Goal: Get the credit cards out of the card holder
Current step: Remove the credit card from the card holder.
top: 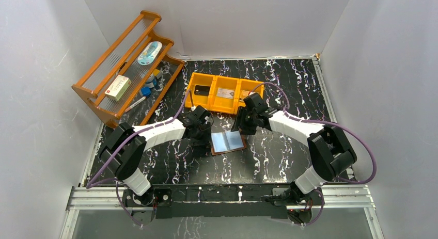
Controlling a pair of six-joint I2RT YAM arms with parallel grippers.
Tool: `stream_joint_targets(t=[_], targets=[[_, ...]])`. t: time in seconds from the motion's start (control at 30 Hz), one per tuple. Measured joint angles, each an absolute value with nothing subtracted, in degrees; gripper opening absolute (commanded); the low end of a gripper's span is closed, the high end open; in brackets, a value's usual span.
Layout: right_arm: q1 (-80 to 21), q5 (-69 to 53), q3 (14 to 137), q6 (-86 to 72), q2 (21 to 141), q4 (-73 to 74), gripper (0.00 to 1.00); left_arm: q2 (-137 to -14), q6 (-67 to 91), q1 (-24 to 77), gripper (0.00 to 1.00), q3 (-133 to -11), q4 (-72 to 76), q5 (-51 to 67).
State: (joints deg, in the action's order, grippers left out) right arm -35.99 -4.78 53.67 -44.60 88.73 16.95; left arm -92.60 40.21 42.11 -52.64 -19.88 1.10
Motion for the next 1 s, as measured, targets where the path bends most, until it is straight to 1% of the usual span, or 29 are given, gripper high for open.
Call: stream_joint_targets(t=[0.13,0.3,0.6,0.7,1.0], targets=[[-35.1,-5.3,53.0,-43.7,89.0,17.5,0.54,-92.6,40.1,42.1,0.4,-52.6,-19.8,1.3],[-35.2,-8.3,52.7,-43.1,90.4,17.1,0.53,-92.6,40.1,42.1,0.4,-52.6,-19.7,1.5],[-35.3,-9.1,52.7,-43.0,92.5,16.8,0.57,-92.6,40.1,42.1,0.38,-52.6,-19.7,2.2],[-35.3,-9.1,52.7,-42.6,92.4,16.8,0.57,-92.6,40.1,42.1,0.35,-52.6,-19.6,2.3],[-35.3,-9.0,53.1,-41.4,92.4,17.2,0.58,-92.6,40.1,42.1,0.33,-52.6,-19.3,2.4]])
